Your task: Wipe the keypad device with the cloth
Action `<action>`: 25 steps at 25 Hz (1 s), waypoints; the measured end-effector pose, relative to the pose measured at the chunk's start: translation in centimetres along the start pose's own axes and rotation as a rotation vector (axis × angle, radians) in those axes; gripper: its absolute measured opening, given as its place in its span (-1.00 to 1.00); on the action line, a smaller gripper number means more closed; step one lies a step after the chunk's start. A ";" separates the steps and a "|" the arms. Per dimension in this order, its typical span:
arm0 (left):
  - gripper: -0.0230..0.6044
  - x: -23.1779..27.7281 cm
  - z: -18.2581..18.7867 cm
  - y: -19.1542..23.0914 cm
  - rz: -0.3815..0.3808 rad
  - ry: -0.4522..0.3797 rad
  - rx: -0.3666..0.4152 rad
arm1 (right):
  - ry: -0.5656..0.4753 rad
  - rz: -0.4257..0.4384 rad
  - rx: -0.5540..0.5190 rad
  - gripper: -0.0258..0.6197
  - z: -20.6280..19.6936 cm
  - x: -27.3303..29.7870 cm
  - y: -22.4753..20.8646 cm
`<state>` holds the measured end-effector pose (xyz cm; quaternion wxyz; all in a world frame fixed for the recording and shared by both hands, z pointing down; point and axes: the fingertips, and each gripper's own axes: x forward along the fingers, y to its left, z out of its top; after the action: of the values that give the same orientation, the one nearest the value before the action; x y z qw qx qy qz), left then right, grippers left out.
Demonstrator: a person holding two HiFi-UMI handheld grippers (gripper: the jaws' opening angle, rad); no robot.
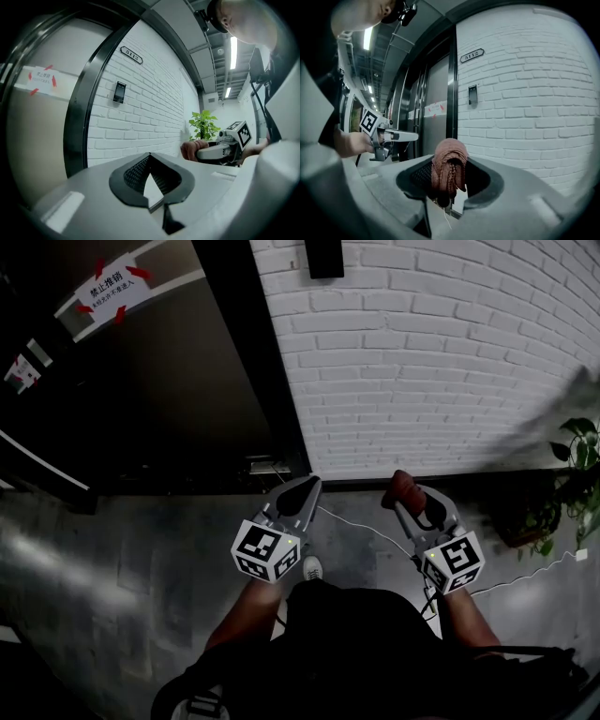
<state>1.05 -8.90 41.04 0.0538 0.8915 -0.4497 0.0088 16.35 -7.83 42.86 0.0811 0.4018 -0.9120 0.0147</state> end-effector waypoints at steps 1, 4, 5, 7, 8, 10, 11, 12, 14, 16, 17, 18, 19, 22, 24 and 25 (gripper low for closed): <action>-0.88 0.1 0.4 -0.3 0.002 -0.009 0.002 | -0.006 0.000 -0.004 -0.46 0.1 -0.5 -0.1; -0.88 0.2 0.7 -1.6 0.002 -0.021 0.008 | -0.011 0.011 -0.009 -0.46 -0.3 -1.6 0.1; -0.88 0.1 0.4 -2.2 0.000 -0.016 0.009 | -0.007 0.014 -0.004 -0.46 -0.8 -2.0 0.2; -0.88 -0.1 -0.5 -3.2 -0.004 0.001 0.005 | 0.000 0.014 0.010 -0.46 -1.6 -2.6 0.3; -0.88 -0.2 -0.9 -3.5 -0.005 0.010 0.003 | 0.001 0.013 0.016 -0.46 -1.9 -2.8 0.3; -0.88 -0.3 -1.2 -4.1 -0.007 0.019 -0.001 | 0.006 0.018 0.019 -0.46 -2.2 -3.0 0.4; -0.88 -0.3 -1.3 -4.4 -0.008 0.019 -0.002 | 0.009 0.022 0.017 -0.46 -2.4 -3.2 0.4; -0.88 -0.4 -1.3 -4.8 -0.009 0.016 -0.003 | 0.013 0.025 0.015 -0.46 -2.6 -3.3 0.5; -0.88 -0.7 -1.1 -5.1 -0.004 0.006 0.001 | 0.016 0.034 0.009 -0.46 -2.8 -3.5 0.7; -0.88 -0.9 -1.0 -5.1 0.006 -0.003 0.007 | 0.012 0.036 0.005 -0.46 -2.8 -3.6 0.9; -0.88 -1.0 -1.0 -5.1 0.009 -0.005 0.010 | 0.011 0.034 0.008 -0.46 -2.9 -3.6 0.9; -0.88 -1.0 -1.1 -5.1 0.012 -0.004 0.012 | 0.012 0.030 0.014 -0.46 -3.0 -3.7 1.0; -0.88 -1.2 -1.1 -5.1 0.014 -0.002 0.012 | 0.012 0.027 0.019 -0.46 -3.0 -3.9 1.1; -0.88 -1.4 -1.0 -5.2 0.015 -0.004 0.011 | 0.006 0.025 0.015 -0.46 -2.8 -4.2 1.4; -0.88 -1.4 -0.9 -5.4 0.013 -0.011 0.016 | 0.004 0.029 0.002 -0.46 -2.6 -4.2 1.5; -0.88 -1.4 -0.9 -5.4 0.012 -0.012 0.018 | 0.001 0.031 -0.001 -0.46 -2.6 -4.3 1.6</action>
<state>4.53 -4.49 41.33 0.0430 0.8893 -0.4552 0.0078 18.36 -3.40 44.84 0.0817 0.3878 -0.9180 0.0158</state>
